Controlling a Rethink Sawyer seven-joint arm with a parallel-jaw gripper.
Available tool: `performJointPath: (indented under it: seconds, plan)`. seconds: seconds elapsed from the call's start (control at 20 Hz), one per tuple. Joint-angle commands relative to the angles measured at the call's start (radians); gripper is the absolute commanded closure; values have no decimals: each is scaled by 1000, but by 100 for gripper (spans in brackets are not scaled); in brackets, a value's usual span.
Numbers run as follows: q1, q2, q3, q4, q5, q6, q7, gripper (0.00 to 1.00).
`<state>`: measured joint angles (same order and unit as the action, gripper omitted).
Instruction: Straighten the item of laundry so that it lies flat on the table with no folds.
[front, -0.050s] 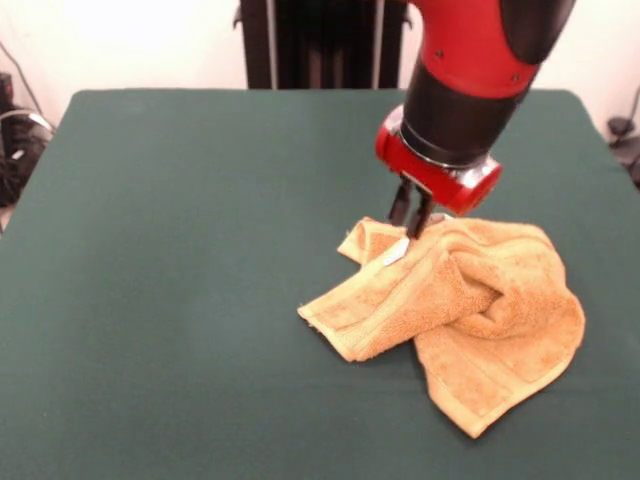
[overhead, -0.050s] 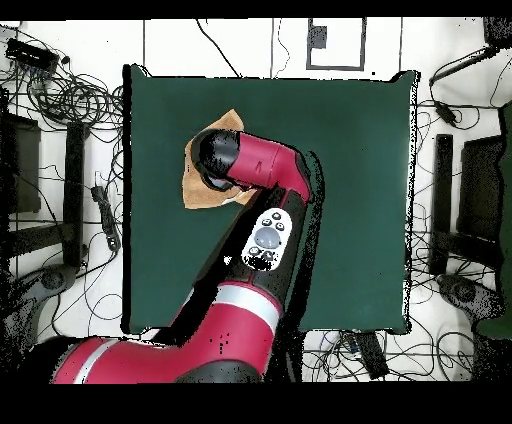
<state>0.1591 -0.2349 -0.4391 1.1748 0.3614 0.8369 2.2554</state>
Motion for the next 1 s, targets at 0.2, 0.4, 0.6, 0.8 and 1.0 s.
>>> performJointPath:
  seconds: [0.2,0.4,0.6,0.8,1.0]
  plan:
    - [-103,88,76,-21,-74,-95,34,0]
    - [-140,86,93,-81,-98,-37,-13,0]
    - [-161,97,108,-146,-131,-23,-29,0]
    - [-176,109,181,-69,-87,-86,56,0]
    - [-145,115,193,-3,-16,-167,225,0]
